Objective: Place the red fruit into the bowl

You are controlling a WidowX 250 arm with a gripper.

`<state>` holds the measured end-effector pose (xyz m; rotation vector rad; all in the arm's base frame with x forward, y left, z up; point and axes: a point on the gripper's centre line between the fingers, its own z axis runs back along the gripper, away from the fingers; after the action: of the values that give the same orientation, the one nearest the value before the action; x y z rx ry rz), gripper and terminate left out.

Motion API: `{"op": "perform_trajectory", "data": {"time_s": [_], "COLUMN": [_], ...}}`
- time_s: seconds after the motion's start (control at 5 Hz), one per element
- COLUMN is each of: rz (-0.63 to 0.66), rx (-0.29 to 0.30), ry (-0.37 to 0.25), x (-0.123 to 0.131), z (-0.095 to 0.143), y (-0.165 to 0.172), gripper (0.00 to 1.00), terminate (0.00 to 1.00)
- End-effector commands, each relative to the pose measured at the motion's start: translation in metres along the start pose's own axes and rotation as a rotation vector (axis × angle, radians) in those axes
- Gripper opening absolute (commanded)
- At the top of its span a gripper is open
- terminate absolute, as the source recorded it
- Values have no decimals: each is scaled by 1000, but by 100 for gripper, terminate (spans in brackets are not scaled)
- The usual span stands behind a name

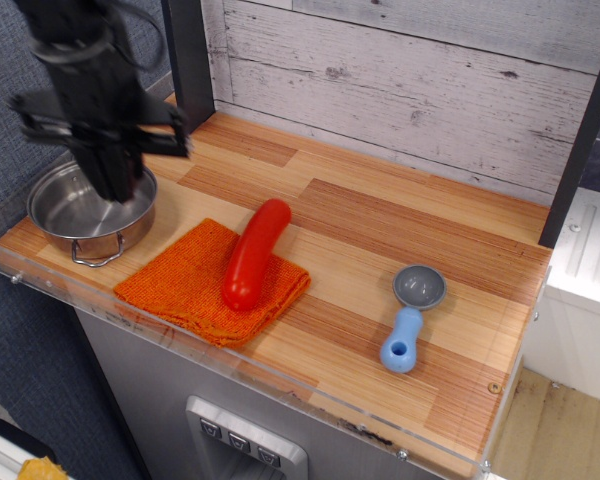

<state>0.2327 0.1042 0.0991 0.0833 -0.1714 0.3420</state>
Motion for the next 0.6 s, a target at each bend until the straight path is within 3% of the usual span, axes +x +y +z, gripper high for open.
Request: {"op": "perform_trajectory", "data": {"time_s": [0.0, 0.4], "rz": [-202, -238], "rx": [-12, -6], "ry": [10, 37], "x": [5, 5], "z": [-18, -34], "y": [-60, -77], "gripper": [100, 100], "terminate": [0, 0]}}
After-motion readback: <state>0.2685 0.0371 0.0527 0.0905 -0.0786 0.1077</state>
